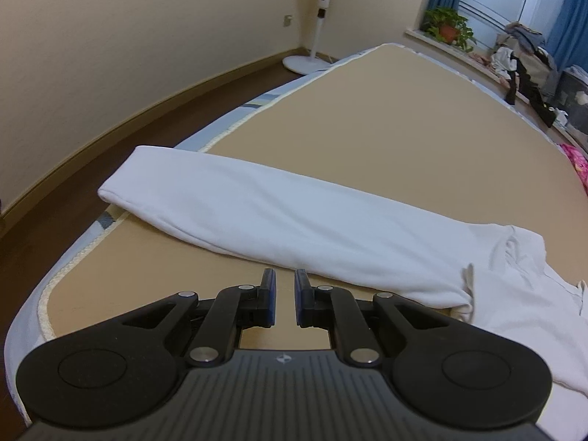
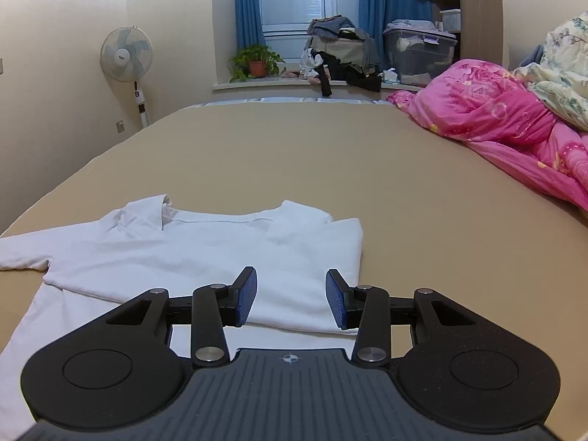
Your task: Fold small clothes
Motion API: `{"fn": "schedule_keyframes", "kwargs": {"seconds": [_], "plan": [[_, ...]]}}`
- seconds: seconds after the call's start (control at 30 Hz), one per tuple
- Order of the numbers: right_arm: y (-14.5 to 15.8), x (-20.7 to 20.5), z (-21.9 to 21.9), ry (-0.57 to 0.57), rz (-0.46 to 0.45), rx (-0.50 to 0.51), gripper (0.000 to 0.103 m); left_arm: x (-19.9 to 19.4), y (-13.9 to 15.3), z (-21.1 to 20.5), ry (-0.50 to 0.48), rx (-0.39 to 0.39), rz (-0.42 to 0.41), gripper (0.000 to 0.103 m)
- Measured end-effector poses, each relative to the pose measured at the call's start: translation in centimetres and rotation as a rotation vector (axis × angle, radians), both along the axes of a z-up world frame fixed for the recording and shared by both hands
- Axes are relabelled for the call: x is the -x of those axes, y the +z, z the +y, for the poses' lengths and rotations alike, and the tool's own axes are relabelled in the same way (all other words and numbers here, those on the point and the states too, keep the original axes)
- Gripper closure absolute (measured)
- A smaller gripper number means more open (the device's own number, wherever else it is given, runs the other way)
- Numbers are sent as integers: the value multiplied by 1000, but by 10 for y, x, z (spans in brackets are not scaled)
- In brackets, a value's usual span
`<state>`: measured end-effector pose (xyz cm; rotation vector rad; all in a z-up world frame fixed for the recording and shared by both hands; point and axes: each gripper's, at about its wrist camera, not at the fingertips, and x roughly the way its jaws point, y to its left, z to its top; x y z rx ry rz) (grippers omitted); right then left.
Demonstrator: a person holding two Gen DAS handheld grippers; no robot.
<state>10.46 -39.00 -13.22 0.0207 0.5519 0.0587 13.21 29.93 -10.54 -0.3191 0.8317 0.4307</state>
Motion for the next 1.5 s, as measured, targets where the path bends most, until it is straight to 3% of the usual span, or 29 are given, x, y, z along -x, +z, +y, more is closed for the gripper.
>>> {"fn": "schedule_keyframes", "kwargs": {"seconds": [0.2,0.33,0.47,0.6,0.7,0.83,0.93,1.03,1.1,1.2,1.23,1.27,1.33,1.37,1.4,1.43,1.5], "plan": [[-2,-2,5,12,7,8,59,3,3,6,6,2,-3,92],[-2,-3,3,6,9,2,60,0,-1,19,23,72,-21,93],[-4,-6,0,-5,29,-9,79,-4,-14,58,93,216,-58,93],[-5,-8,-2,-13,39,-13,78,3,-34,109,229,417,-129,87],[-7,-11,-2,-8,47,-9,78,8,-49,135,340,480,-120,74],[-10,-17,0,-4,65,-4,78,12,-61,151,409,555,-140,74],[-13,-23,3,1,83,5,78,13,-54,148,458,517,-128,74],[-16,-28,8,15,98,18,78,20,-49,144,529,523,-119,64],[-18,-29,12,29,104,28,78,18,-50,146,550,520,-113,65],[-19,-30,15,48,113,33,78,10,-50,145,563,436,-79,79],[-19,-30,16,51,115,32,78,7,-49,143,566,413,-65,94],[-19,-30,16,53,117,30,78,4,-49,140,561,381,-49,100],[-19,-30,14,53,120,26,78,-4,-39,129,523,285,-37,100],[-19,-30,13,52,121,24,78,-10,-26,114,481,190,-50,101],[-19,-30,12,49,122,21,78,-18,-5,90,408,66,-85,101],[-19,-31,11,43,126,17,78,-22,8,71,355,6,-114,101],[-20,-33,7,30,137,2,78,-35,46,2,153,-113,-230,101]]}}
